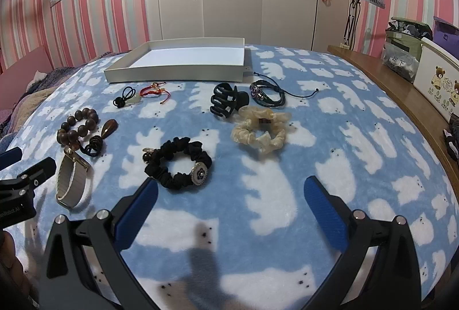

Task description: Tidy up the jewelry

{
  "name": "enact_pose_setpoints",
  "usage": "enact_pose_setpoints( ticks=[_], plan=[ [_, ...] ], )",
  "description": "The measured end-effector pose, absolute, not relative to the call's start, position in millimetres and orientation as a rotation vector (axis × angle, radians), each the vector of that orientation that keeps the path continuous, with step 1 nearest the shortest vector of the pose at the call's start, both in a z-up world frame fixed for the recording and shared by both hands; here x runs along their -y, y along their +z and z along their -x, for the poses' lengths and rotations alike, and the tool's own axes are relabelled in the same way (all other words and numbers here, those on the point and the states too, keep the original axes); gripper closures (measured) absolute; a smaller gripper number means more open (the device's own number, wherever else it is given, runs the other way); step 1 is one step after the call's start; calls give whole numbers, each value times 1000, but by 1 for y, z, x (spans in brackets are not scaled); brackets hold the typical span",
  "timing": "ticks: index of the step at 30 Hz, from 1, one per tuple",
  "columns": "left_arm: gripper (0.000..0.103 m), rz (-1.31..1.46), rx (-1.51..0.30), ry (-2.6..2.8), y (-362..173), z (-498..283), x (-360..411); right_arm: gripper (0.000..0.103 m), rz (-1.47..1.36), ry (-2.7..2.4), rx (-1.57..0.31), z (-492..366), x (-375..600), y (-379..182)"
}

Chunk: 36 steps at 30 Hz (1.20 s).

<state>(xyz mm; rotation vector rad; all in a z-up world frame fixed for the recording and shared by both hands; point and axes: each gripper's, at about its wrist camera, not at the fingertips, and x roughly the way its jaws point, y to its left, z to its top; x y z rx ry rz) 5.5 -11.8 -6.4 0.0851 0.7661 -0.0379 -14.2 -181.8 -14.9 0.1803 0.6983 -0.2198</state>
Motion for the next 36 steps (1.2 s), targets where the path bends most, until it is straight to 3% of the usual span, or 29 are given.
enact_pose_setpoints(
  ticks=[36],
  plan=[
    [3, -78, -781, -49, -10, -13, 11, 2, -177, -216, -708, 10, 179, -13]
  ],
)
